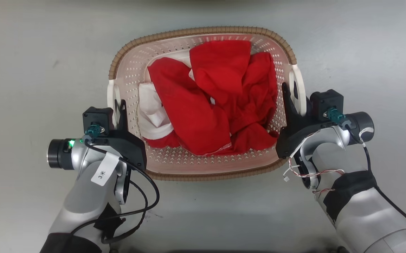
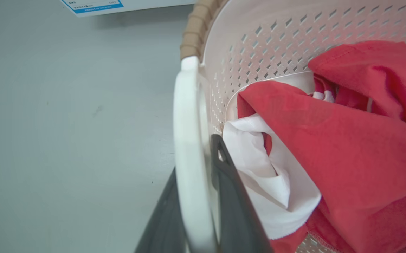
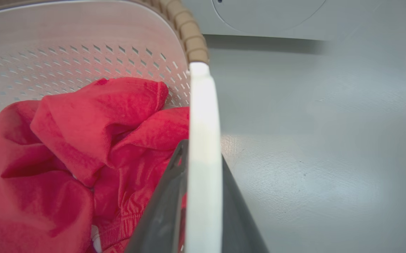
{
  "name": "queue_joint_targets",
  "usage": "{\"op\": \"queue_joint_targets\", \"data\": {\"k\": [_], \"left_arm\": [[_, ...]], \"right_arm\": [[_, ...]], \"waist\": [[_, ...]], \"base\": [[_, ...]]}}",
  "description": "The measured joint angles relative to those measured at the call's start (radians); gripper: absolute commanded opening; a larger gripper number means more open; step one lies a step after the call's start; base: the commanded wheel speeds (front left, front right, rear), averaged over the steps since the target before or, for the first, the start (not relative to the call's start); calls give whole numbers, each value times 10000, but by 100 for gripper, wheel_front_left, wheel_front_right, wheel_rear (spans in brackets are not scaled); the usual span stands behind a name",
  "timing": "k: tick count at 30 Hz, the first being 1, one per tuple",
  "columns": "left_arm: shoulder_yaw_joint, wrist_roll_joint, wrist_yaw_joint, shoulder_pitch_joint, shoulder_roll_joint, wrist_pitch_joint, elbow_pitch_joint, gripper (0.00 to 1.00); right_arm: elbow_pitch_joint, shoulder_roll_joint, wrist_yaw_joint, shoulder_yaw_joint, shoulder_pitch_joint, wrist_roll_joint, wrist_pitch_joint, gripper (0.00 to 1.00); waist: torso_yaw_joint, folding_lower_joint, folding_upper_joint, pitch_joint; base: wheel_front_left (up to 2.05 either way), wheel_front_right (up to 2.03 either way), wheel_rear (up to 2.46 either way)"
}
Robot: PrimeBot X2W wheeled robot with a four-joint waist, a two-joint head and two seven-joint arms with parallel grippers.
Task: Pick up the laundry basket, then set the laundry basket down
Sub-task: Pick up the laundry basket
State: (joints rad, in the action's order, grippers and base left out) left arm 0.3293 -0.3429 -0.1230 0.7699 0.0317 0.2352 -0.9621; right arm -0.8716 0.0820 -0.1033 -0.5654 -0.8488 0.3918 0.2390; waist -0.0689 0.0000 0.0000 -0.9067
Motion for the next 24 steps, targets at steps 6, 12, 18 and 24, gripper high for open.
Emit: {"op": "queue_joint_targets", "data": {"k": [6,12,18,24], "left_arm": [[591,-761,-2,-117,25,-4,-173,0],[1212,-1432,-2,-259,65,-150,-244,0],[1737,-1814,-4,-267,67,-489,-378,0],[2249,-2242,-12,-390,73,-943,-591,0]], "right_arm": [[-374,4,-117,-360,114,606,-17,0],[-729,2,-190,-623,244,1210,-265,0],[-1193,-12,-199,-851,291,1732,-656,0],[-1415,-15,-215,-1273,471,2180,-1143,0]], "waist": [[72,-1,1,583],[171,-1,0,1348],[268,-1,0,2185],[341,-2,-1,3057]], "base": [[0,0,0],[0,0,0],[0,0,0],[0,0,0]]}}
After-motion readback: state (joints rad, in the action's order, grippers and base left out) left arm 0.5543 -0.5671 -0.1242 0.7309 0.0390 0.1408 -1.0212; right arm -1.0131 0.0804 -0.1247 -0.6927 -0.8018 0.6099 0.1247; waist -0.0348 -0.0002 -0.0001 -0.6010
